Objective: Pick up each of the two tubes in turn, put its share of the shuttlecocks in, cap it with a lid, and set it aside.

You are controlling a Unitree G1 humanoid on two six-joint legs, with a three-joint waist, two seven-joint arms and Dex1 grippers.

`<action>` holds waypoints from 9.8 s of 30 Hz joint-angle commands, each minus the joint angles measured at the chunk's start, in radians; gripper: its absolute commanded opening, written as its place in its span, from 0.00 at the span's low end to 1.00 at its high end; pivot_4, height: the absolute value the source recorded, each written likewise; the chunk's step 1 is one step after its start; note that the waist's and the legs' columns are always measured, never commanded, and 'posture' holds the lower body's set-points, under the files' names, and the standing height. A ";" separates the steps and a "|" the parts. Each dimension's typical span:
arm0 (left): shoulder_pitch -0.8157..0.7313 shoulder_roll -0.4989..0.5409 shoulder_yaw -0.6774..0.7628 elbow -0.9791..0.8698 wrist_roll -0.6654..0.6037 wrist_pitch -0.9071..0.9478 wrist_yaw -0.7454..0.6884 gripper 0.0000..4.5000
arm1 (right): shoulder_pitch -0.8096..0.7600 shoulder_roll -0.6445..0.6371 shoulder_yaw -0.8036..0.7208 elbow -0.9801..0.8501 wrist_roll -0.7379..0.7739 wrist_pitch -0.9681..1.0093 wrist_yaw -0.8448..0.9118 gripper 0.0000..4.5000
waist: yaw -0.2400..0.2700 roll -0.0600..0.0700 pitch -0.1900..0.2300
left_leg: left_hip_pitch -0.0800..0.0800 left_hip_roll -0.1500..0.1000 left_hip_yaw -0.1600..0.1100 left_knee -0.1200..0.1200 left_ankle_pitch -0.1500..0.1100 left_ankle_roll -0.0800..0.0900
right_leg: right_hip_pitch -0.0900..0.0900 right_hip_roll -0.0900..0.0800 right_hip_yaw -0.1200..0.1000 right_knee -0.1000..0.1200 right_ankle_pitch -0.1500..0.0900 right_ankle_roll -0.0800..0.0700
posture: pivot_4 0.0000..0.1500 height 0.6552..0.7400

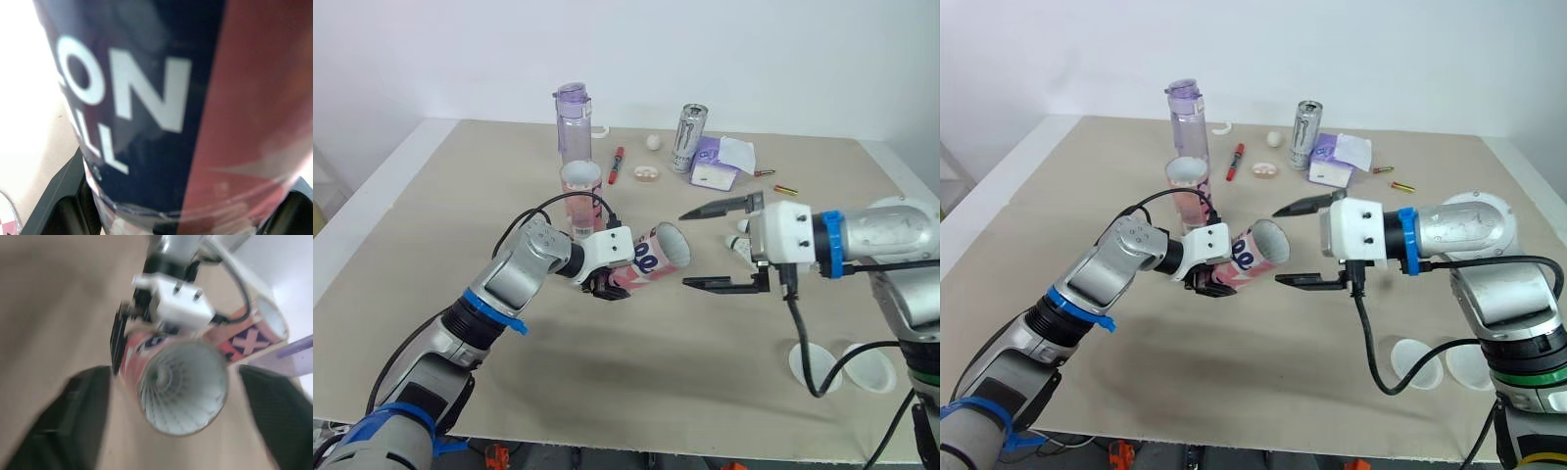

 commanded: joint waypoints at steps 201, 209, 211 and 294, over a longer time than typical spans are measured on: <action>0.298 -0.294 0.109 0.342 -0.190 -0.579 0.046 0.70 | -0.414 0.044 0.312 0.295 -0.231 -0.205 0.418 0.02 | -0.003 0.001 -0.001 | 0.004 0.002 0.002 -0.001 -0.002 -0.003 | -0.001 0.003 -0.001 0.001 0.003 -0.008 | 1.00 1.00; 0.294 -0.291 0.111 0.347 -0.191 -0.573 0.048 0.70 | -0.418 0.057 0.281 0.309 -0.227 -0.201 0.406 0.32 | -0.003 0.001 -0.001 | 0.004 0.002 0.002 -0.001 -0.002 -0.003 | 0.000 0.003 -0.001 0.001 0.003 -0.008 | 1.00 1.00; 0.293 -0.291 0.112 0.347 -0.191 -0.572 0.048 0.70 | -0.422 0.058 0.264 0.307 -0.209 -0.177 0.395 0.32 | -0.003 0.001 -0.001 | 0.004 0.002 0.002 -0.001 -0.002 -0.003 | -0.001 0.003 -0.001 0.001 0.002 -0.008 | 1.00 1.00; 0.332 -0.147 0.185 0.134 -0.284 -0.598 -0.050 1.00 | 0.446 0.340 -0.040 0.324 -0.079 -0.236 0.052 0.99 | -0.019 -0.001 0.000 | 0.004 0.001 0.000 -0.004 -0.003 -0.004 | -0.001 0.006 0.002 0.000 -0.002 -0.002 | 1.00 1.00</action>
